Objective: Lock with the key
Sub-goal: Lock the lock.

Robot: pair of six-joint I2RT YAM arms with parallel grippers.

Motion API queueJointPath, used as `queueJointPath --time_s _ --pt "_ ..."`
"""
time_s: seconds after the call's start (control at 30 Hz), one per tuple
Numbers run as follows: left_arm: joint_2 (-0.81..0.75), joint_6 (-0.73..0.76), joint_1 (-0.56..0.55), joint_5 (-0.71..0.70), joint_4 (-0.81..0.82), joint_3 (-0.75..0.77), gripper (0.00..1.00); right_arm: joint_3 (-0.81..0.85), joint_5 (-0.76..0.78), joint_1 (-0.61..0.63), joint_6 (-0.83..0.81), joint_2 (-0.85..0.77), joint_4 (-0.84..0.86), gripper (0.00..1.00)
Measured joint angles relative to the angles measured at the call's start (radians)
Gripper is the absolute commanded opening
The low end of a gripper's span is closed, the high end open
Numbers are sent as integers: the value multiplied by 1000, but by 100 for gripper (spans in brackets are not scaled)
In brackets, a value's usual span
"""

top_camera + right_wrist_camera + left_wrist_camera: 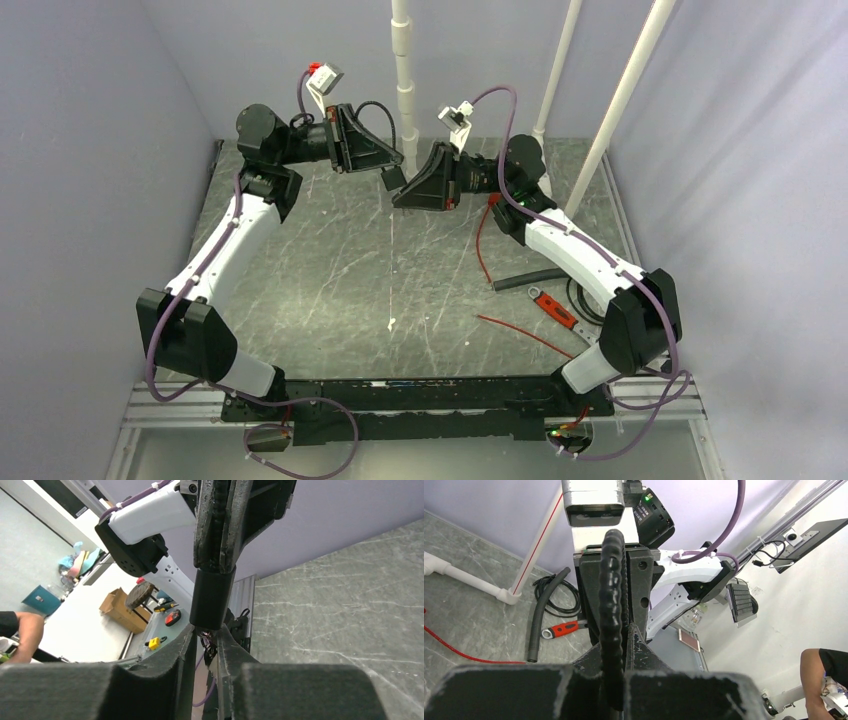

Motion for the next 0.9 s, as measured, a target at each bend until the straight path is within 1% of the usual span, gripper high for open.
queueJointPath --time_s 0.07,0.13,0.2,0.27,0.37,0.47,0.5,0.57,0.6,0.67,0.7,0.73,0.77,0.8,0.9 --pt "0 2 0 -2 0 0 0 0 0 -1 -1 0 -3 5" --pt "0 8 0 -5 0 0 0 0 -1 -4 -5 0 -15 0" --pt "-2 25 3 -18 -10 0 0 0 0 -9 -22 0 -47 0" --pt "-3 54 3 -29 -37 0 0 8 16 -14 -74 -3 -120 0" --pt "-10 117 5 -68 -101 -2 0 40 77 -16 -212 -17 -283 0" --pt "-31 197 3 -124 -188 -2 0 45 163 -16 -331 -55 -396 1" --pt "-38 219 2 -138 -209 -2 0 45 190 -14 -371 -70 -427 13" --pt "-55 269 -2 -163 -245 -2 0 45 220 -10 -429 -91 -463 20" --pt "-62 299 -3 -165 -261 -2 0 45 220 -9 -451 -97 -469 27" --pt "-68 338 -6 -159 -278 -2 0 48 220 -8 -496 -108 -488 52" --pt "-69 356 -6 -155 -285 -2 0 51 220 -9 -511 -112 -501 62" --pt "-69 377 -6 -149 -296 -1 0 58 221 -10 -539 -117 -524 70" --pt "-68 396 -6 -138 -307 -1 0 63 220 -11 -559 -123 -541 74" --pt "-67 402 -6 -127 -310 -1 0 68 212 -16 -577 -129 -559 76" --pt "-58 388 -4 -58 -281 8 0 70 164 -43 -598 -147 -577 76"
